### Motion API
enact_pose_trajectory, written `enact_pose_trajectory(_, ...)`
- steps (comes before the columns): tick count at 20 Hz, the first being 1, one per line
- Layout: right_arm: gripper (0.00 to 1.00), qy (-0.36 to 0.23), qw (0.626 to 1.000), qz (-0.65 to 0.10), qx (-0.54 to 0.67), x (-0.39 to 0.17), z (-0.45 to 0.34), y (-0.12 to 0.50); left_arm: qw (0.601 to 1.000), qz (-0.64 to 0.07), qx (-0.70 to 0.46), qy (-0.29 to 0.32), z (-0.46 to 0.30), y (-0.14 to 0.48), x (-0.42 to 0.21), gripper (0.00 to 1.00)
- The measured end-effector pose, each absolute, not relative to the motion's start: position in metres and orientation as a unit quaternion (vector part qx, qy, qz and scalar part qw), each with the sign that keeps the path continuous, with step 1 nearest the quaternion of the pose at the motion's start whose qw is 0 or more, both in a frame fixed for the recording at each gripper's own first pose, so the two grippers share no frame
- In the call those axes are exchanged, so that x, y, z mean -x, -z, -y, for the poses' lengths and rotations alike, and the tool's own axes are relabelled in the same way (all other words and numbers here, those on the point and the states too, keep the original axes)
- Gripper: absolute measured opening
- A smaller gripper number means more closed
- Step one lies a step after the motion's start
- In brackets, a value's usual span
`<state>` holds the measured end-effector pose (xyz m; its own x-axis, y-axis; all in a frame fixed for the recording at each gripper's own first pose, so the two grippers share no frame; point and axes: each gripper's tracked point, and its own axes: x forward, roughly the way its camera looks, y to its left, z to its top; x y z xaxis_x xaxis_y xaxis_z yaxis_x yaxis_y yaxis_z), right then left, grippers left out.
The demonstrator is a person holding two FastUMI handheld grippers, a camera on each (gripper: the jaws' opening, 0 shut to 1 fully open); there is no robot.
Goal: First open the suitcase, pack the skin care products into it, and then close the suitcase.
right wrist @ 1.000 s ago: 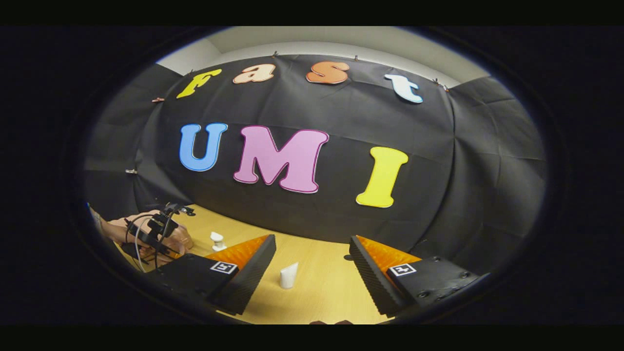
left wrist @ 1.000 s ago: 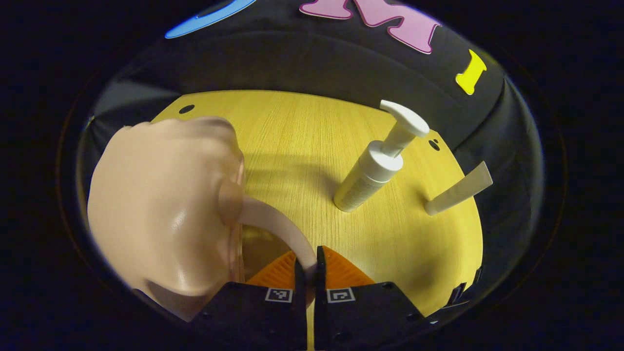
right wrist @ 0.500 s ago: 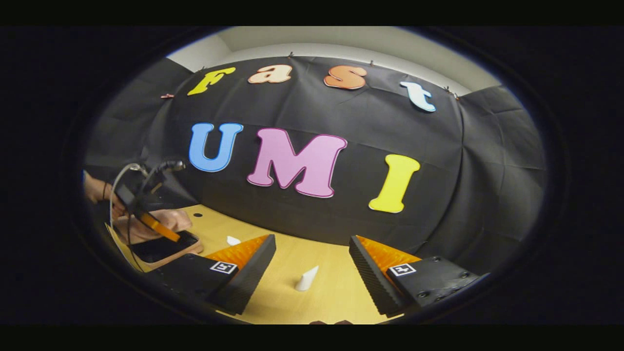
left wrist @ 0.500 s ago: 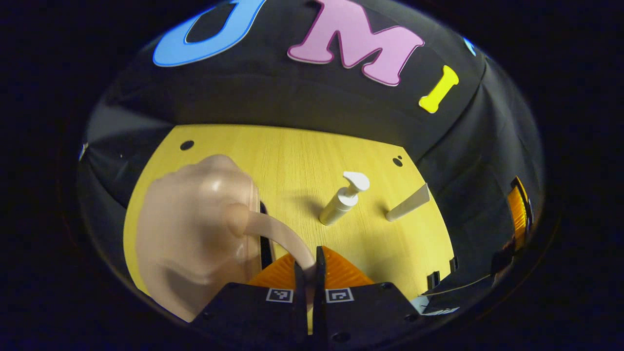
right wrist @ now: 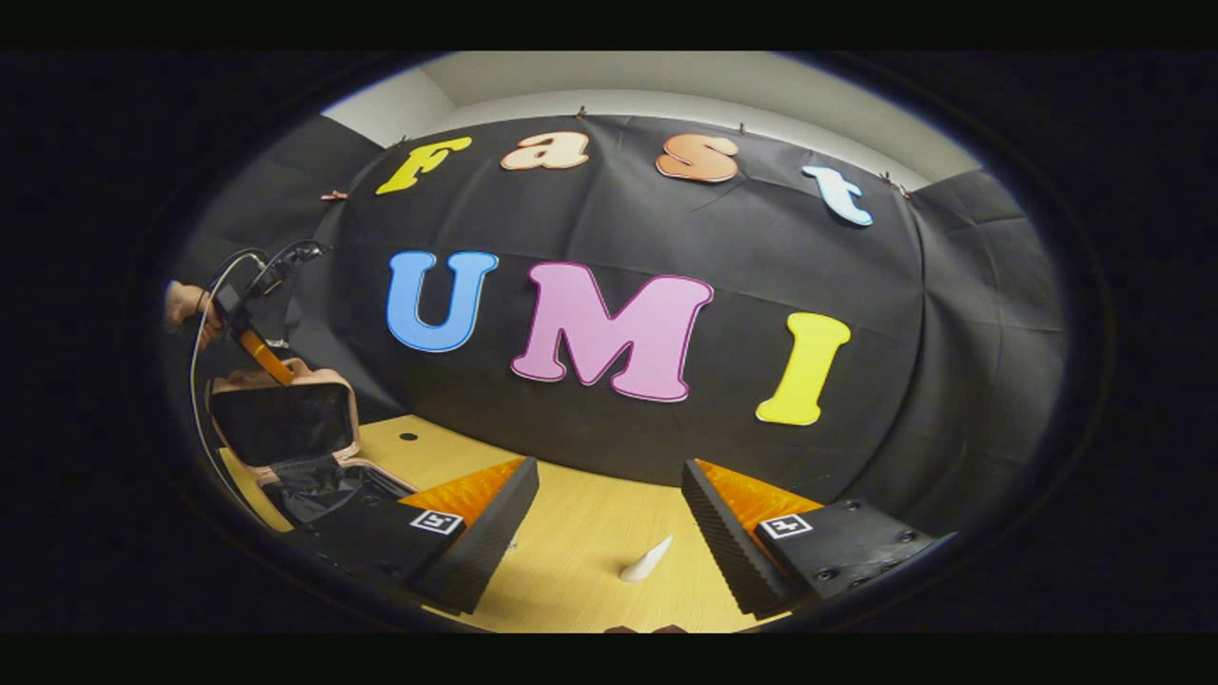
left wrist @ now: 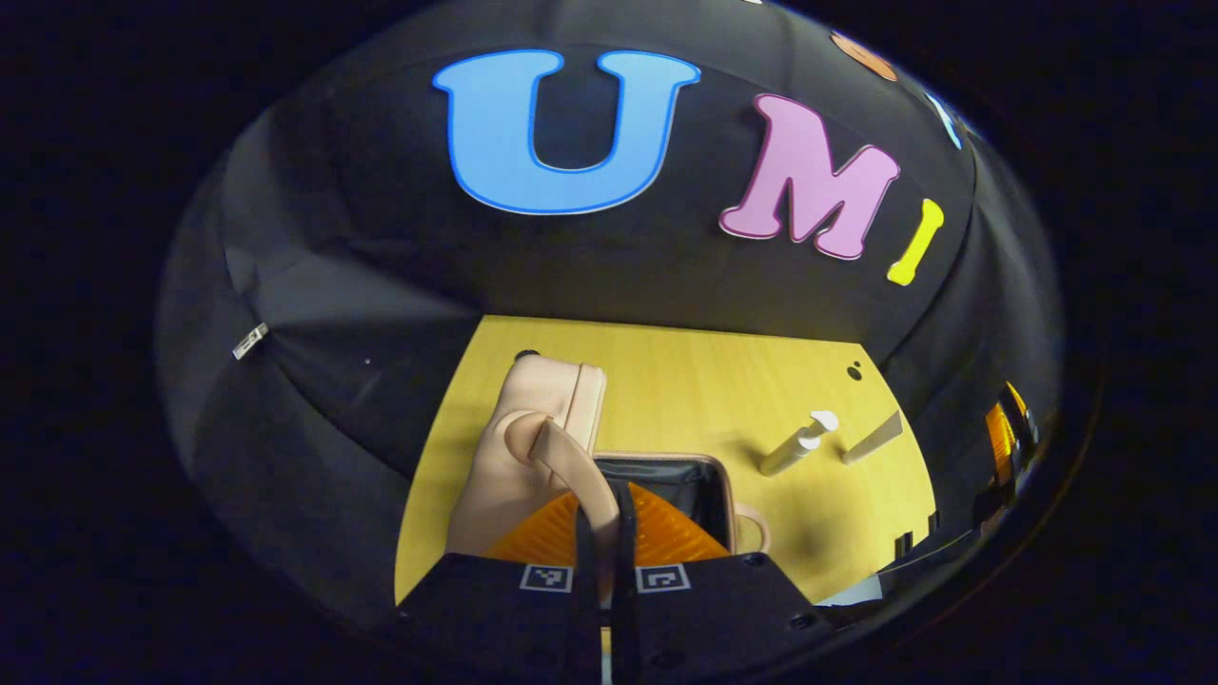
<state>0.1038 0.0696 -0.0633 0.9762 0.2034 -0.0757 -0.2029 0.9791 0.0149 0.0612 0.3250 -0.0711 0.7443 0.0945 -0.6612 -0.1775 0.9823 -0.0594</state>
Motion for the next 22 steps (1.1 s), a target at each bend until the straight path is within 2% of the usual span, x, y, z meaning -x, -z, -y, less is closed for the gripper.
enact_pose_trajectory(7,0.94,-0.076,0.994,-0.073,-0.003,-0.11,-0.099,0.066,0.921,-0.359,0.1,-0.115,-0.476,0.115,-0.069,0.1)
enact_pose_trajectory(11,0.96,-0.065,0.99,-0.124,-0.013,-0.109,-0.125,0.084,0.889,-0.417,0.092,-0.162,-0.578,0.207,-0.058,0.1)
enact_pose_trajectory(16,0.97,-0.054,0.979,-0.191,-0.049,-0.114,-0.152,0.109,0.845,-0.471,0.186,-0.172,-0.623,0.311,-0.038,0.08)
enact_pose_trajectory(20,0.96,-0.038,0.976,-0.207,-0.06,-0.12,-0.156,0.118,0.855,-0.456,0.186,-0.16,-0.624,0.326,-0.04,0.08)
enact_pose_trajectory(21,0.96,-0.034,0.974,-0.213,-0.064,-0.123,-0.158,0.123,0.858,-0.454,0.17,-0.171,-0.631,0.323,-0.04,0.1)
enact_pose_trajectory(22,0.96,-0.03,0.974,-0.216,-0.064,-0.125,-0.158,0.127,0.859,-0.451,0.151,-0.189,-0.643,0.323,-0.034,0.31)
